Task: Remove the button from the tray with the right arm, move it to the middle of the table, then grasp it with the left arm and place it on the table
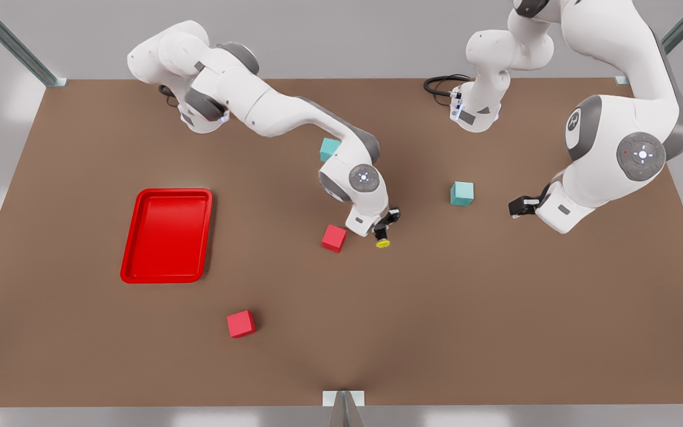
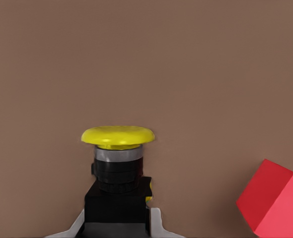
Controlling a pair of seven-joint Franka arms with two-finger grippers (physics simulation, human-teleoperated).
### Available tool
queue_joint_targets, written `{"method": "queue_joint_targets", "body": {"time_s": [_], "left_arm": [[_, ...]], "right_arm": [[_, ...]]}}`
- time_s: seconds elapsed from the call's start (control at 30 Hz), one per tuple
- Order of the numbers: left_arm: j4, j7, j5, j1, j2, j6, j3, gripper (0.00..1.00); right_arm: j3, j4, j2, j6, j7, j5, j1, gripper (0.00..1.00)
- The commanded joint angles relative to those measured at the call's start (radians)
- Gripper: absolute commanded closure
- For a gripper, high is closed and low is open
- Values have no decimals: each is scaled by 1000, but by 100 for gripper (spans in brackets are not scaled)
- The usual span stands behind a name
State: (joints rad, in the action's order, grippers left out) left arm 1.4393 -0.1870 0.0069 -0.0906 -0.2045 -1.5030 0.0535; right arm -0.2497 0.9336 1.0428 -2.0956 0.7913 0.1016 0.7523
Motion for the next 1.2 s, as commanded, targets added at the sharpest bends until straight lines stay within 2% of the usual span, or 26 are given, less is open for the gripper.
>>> {"method": "queue_joint_targets", "body": {"time_s": [0.0, 0.03, 0.07, 0.17, 0.2, 0.27, 0.3, 0.33, 0.37, 0.4, 0.43, 0.47, 0.5, 0.53, 0.57, 0.6, 0.67, 0.73, 0.83, 0.93, 1.17], "left_arm": [[0, 0, 1, 0, -1, -2, 0, 0], [0, 0, 1, 0, -1, -3, 0, 0], [0, 0, 1, 0, -1, -6, 0, 0], [0, 0, 1, 0, -3, -13, 0, 0], [0, 0, 1, 2, -6, -13, 0, 0], [0, 0, 1, 0, -7, -13, 0, 0], [0, -35, -8, 0, -7, -16, 0, 0], [0, -146, -4, -8, -7, -19, 32, 0], [-4, -324, -4, -76, -27, -19, 37, 0], [-10, -465, -4, -166, -55, -37, 35, 0], [-11, -597, -5, -233, -84, -37, 37, 0], [-22, -742, -7, -322, -134, -66, 37, 0], [-28, -900, -5, -416, -197, -147, 35, 0], [-28, -1009, -12, -443, -245, -246, 37, 0], [-28, -1065, -56, -475, -295, -333, 37, 0], [-16, -1114, -54, -483, -328, -405, 35, 0], [38, -1120, -36, -475, -374, -503, 31, 0], [164, -1109, -8, -462, -354, -683, 29, 0], [248, -698, 59, -440, -323, -741, 31, 0], [360, -562, 74, -440, -317, -930, 32, 0], [386, -542, 85, -448, -375, -982, 46, 0]], "right_arm": [[49, -61, 62, 23, 911, -3, 42, 19], [63, -67, 66, 22, 908, -3, 50, 8], [84, -67, 68, 16, 907, -3, 58, 5], [93, -67, 72, 11, 907, -3, 68, 4], [116, -67, 66, -6, 901, -3, 67, 0], [110, -49, -38, -1, 703, -11, 21, 0], [40, -36, -141, 149, 453, -37, -91, 0], [24, -36, -239, 317, 93, -37, -203, 0], [26, -18, -316, 457, -243, -43, -336, 0], [93, 140, -443, 471, -581, -36, -438, 0], [182, 240, -549, 467, -788, -26, -479, 0], [181, 349, -647, 453, -860, -2, -583, 0], [94, 436, -733, 453, -857, 62, -694, 0], [55, 481, -768, 453, -842, 69, -746, 0], [46, 605, -868, 419, -756, 70, -746, 0], [46, 619, -885, 425, -744, 64, -748, 0], [44, 594, -882, 486, -661, 63, -743, 0], [43, 518, -876, 533, -647, 53, -748, 0], [43, 516, -876, 532, -652, 53, -749, 0], [43, 488, -874, 533, -647, 49, -748, 0], [49, 442, -873, 533, -655, -25, -844, 0]]}}
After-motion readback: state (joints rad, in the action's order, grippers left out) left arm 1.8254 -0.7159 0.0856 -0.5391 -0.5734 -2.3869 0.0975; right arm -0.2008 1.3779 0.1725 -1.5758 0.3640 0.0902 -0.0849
